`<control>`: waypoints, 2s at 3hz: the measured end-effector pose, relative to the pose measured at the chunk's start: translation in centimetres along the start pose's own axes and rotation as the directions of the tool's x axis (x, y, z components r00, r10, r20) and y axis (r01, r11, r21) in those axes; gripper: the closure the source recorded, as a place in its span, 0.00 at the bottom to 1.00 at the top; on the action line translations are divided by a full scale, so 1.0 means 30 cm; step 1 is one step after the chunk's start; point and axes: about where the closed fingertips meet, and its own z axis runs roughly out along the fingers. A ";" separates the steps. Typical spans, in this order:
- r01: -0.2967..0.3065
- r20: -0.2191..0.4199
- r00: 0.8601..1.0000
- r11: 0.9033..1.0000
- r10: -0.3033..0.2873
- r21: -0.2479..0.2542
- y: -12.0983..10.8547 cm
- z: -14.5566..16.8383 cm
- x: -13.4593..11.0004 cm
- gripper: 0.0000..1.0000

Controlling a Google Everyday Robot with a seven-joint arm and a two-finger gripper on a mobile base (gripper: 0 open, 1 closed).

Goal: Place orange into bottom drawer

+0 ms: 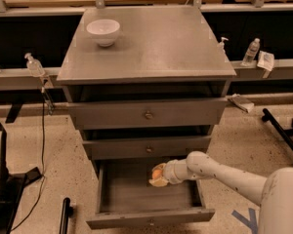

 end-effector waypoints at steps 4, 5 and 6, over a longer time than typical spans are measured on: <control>-0.003 0.120 0.993 1.000 0.006 -0.024 -0.119 0.364 0.359 1.00; 0.065 0.101 0.993 0.998 -0.065 -0.005 -0.104 0.411 0.405 1.00; 0.111 0.098 0.989 0.994 -0.109 -0.011 -0.091 0.431 0.438 0.97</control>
Offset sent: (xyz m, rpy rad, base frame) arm 0.0427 -0.0173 -0.1544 0.1793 0.0757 0.0283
